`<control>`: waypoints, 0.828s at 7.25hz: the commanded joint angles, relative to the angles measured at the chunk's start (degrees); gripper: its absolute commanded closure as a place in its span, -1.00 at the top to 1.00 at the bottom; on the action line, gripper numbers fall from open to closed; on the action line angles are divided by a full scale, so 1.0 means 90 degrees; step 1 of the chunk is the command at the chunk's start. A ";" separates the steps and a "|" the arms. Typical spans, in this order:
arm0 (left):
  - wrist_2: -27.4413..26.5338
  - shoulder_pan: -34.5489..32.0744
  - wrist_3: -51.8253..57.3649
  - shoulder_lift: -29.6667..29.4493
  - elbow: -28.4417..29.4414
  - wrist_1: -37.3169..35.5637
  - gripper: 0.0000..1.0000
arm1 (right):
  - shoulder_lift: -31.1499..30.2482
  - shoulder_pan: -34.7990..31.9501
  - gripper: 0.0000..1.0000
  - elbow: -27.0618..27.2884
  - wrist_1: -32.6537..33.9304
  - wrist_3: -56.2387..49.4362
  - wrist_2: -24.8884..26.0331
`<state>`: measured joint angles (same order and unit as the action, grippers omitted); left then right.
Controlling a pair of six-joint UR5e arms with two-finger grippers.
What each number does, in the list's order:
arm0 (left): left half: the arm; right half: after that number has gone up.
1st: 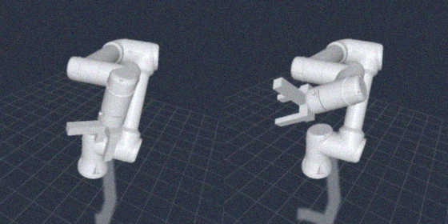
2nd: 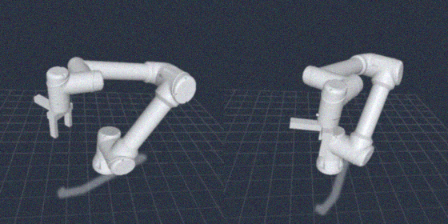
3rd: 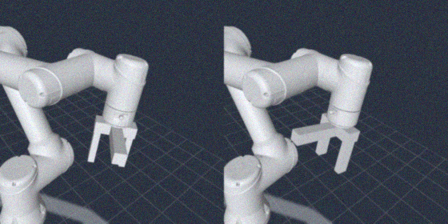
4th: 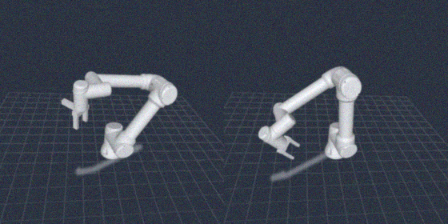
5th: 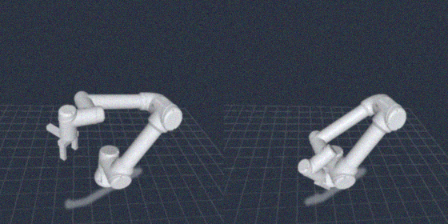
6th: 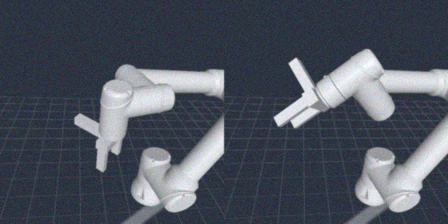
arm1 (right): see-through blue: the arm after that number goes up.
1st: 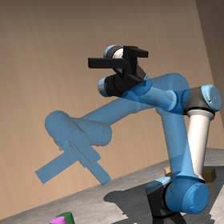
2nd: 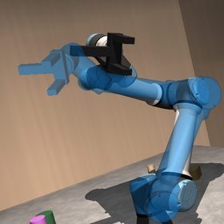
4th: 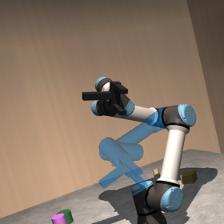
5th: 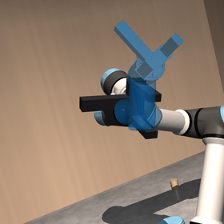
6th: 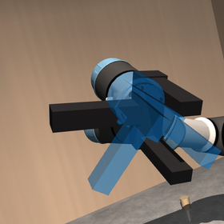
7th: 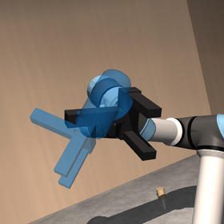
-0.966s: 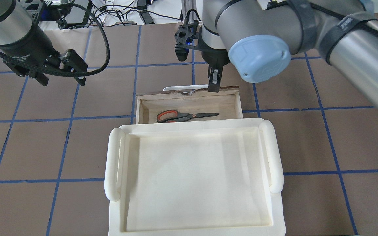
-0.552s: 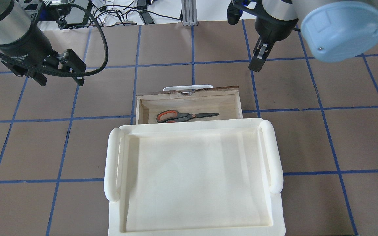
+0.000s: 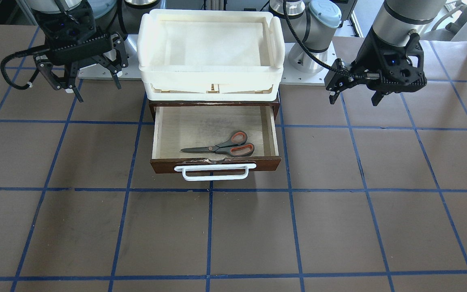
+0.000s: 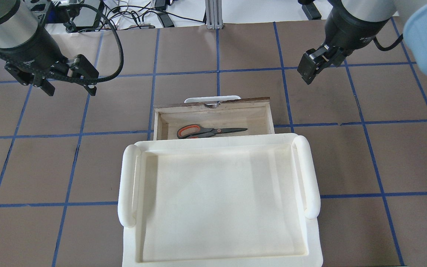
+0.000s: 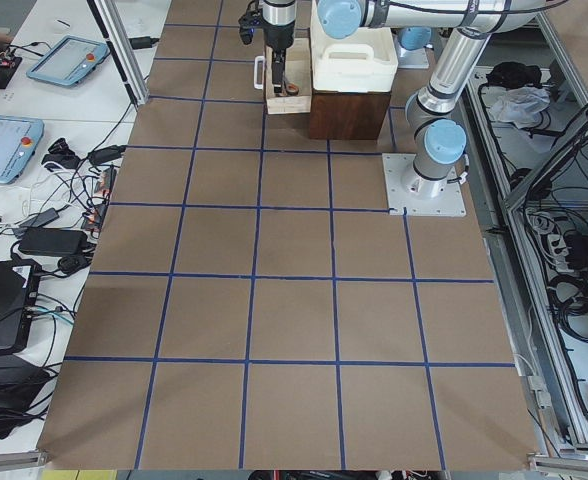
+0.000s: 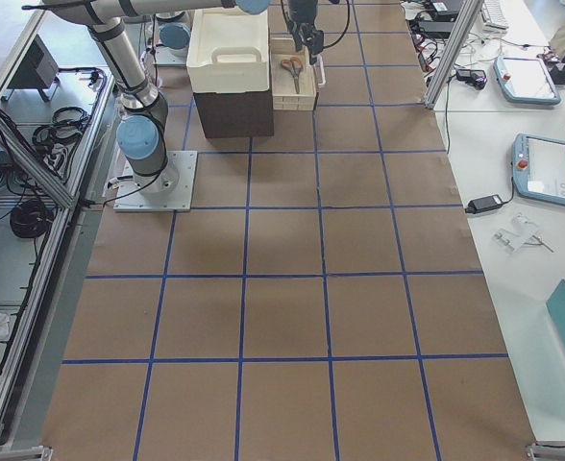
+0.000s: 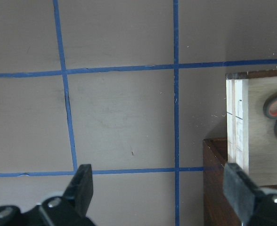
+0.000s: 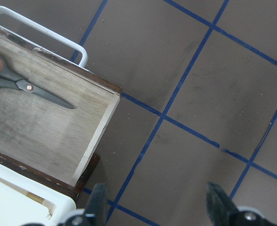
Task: Put scissors in drawer and close it
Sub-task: 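Raise the right gripper out of the drawer and back to rest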
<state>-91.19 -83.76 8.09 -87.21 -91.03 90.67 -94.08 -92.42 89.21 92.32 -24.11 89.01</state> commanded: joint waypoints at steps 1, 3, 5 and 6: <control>0.0006 0.0000 -0.0040 -0.0017 0.0007 -0.0016 1.00 | -0.0122 -0.0005 0.56 0.0107 -0.0014 0.1471 0.0022; 0.0015 -0.0020 -0.0146 -0.0134 0.0027 -0.0519 1.00 | -0.0122 -0.0005 1.00 0.0098 0.0103 0.2287 -0.0026; 0.0015 -0.0175 -0.0398 -0.0435 0.0250 -0.0757 1.00 | -0.0132 0.0005 1.00 0.0098 0.0231 0.2318 -0.0007; 0.0006 -0.0447 -0.0691 -0.0698 0.0406 -0.0990 1.00 | -0.0132 -0.0005 1.00 0.0098 0.0231 0.2589 -0.0007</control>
<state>-91.09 -85.62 4.56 -91.04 -88.93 83.93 -95.24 -92.44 90.09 94.22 -2.91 88.94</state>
